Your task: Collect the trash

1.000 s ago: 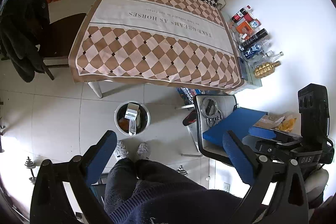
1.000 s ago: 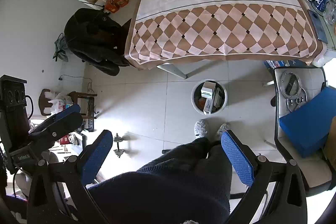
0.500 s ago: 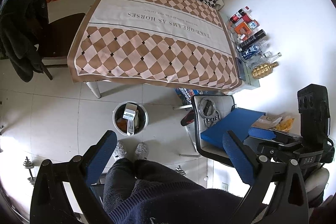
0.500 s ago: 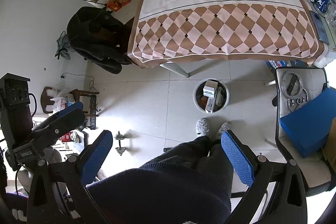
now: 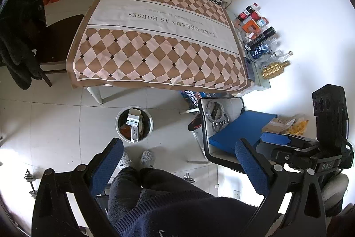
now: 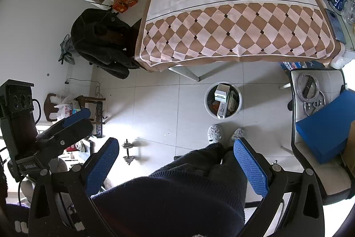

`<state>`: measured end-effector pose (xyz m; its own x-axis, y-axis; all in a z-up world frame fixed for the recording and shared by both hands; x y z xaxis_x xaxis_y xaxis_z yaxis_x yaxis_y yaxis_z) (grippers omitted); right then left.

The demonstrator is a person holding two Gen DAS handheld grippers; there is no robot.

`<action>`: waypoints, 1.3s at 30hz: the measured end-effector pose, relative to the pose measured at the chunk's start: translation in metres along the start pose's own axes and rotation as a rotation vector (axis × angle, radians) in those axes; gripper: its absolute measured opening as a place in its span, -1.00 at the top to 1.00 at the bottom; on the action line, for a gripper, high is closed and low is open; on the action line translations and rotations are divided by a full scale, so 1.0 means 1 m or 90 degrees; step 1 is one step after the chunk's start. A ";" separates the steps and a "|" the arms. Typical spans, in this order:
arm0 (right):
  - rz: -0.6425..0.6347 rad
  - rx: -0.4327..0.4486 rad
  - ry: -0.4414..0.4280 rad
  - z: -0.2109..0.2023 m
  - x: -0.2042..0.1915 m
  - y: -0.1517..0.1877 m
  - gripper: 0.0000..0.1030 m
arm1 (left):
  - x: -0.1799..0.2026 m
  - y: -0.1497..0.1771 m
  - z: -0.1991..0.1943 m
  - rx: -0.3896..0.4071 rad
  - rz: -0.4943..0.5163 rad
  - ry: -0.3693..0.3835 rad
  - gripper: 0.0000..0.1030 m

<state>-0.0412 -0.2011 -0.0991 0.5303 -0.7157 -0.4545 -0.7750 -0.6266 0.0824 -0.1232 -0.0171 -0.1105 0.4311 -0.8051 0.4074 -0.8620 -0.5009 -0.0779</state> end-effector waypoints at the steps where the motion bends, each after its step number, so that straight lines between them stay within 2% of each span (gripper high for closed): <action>1: 0.001 0.001 0.000 -0.001 0.000 0.001 -1.00 | 0.000 0.000 0.000 0.001 -0.001 0.000 -1.00; 39: 0.006 -0.002 -0.005 -0.001 0.001 0.004 -1.00 | 0.005 0.004 0.001 0.001 0.000 0.002 -1.00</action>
<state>-0.0440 -0.2046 -0.0980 0.5200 -0.7194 -0.4605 -0.7790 -0.6206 0.0898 -0.1238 -0.0232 -0.1092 0.4307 -0.8040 0.4099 -0.8615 -0.5016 -0.0787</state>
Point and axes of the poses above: each gripper's, at about its wrist camera, not at the fingertips, and z roughly the way its jaws point, x to its right, y to its underside, the point moved 4 cm from there along z, roughly the way its jaws point, and after that the axes turned 11 degrees about -x, right-handed, at the moved point
